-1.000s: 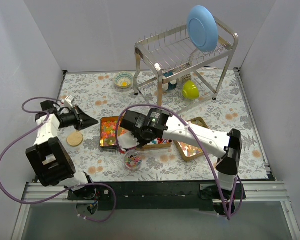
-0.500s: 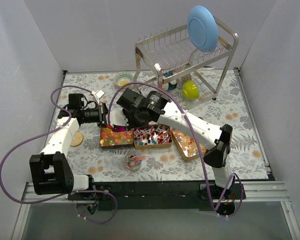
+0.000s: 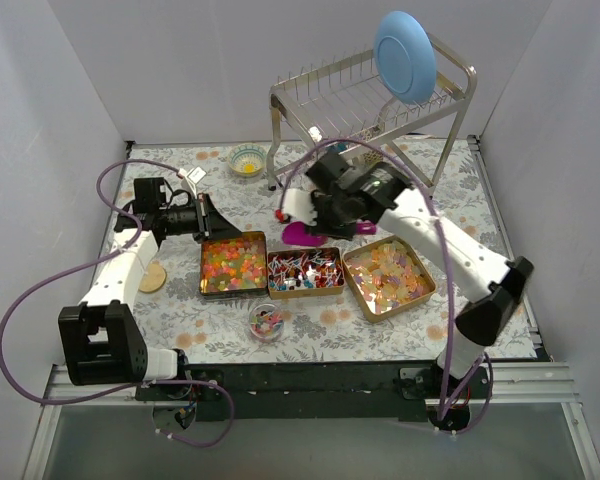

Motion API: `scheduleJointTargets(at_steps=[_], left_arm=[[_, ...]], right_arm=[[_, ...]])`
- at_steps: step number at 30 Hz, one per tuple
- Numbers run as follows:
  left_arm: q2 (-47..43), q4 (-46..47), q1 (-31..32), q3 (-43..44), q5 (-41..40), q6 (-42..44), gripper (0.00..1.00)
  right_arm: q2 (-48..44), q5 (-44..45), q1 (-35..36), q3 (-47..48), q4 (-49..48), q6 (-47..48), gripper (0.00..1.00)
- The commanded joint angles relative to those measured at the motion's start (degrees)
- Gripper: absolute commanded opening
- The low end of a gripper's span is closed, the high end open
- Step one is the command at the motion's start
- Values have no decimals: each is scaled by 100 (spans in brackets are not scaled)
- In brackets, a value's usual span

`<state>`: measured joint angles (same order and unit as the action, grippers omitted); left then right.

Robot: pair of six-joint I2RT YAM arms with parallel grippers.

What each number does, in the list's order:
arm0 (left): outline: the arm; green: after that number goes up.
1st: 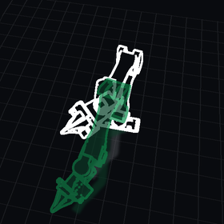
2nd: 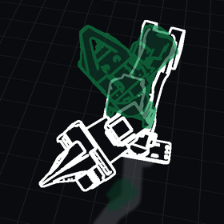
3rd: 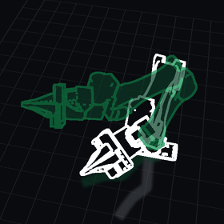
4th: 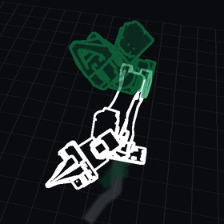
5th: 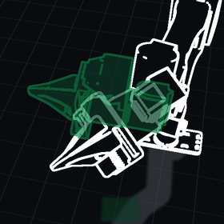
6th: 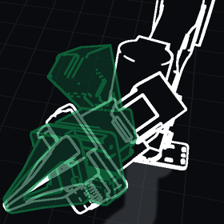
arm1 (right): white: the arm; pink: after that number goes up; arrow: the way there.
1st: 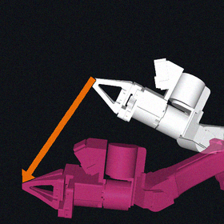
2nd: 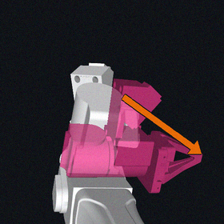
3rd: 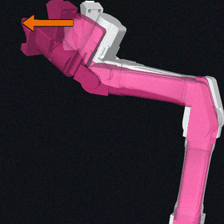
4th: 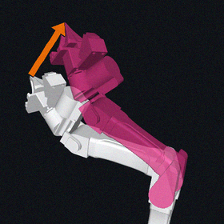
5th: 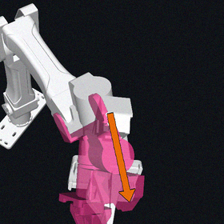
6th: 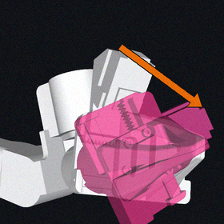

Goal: Pack the candies
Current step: Scoop the fake candies from the storage box.

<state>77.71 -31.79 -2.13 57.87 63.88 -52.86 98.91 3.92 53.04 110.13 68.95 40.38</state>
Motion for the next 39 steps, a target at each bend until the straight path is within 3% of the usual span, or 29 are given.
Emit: scheduleJointTargets(at_steps=[1, 7, 14, 26, 39], left_arm=[[-249, 516, 11, -126, -226, -93, 2], [-19, 533, 11, -363, -288, -84, 4], [130, 534, 11, -531, -508, -49, 4], [-89, 595, 11, -768, -622, -110, 5], [-283, 648, 11, -821, -587, -172, 5]], right_arm=[[-1241, 21, -924, -1261, 207, 171, 1], [-2621, 345, -1584, -2618, 329, 900, 1], [-3018, 995, -2341, -3830, 462, 2130, 1], [-2667, 2551, -2377, -4157, -126, 3791, 1], [-2842, 3589, -2096, -5431, -1454, 5568, 1]])
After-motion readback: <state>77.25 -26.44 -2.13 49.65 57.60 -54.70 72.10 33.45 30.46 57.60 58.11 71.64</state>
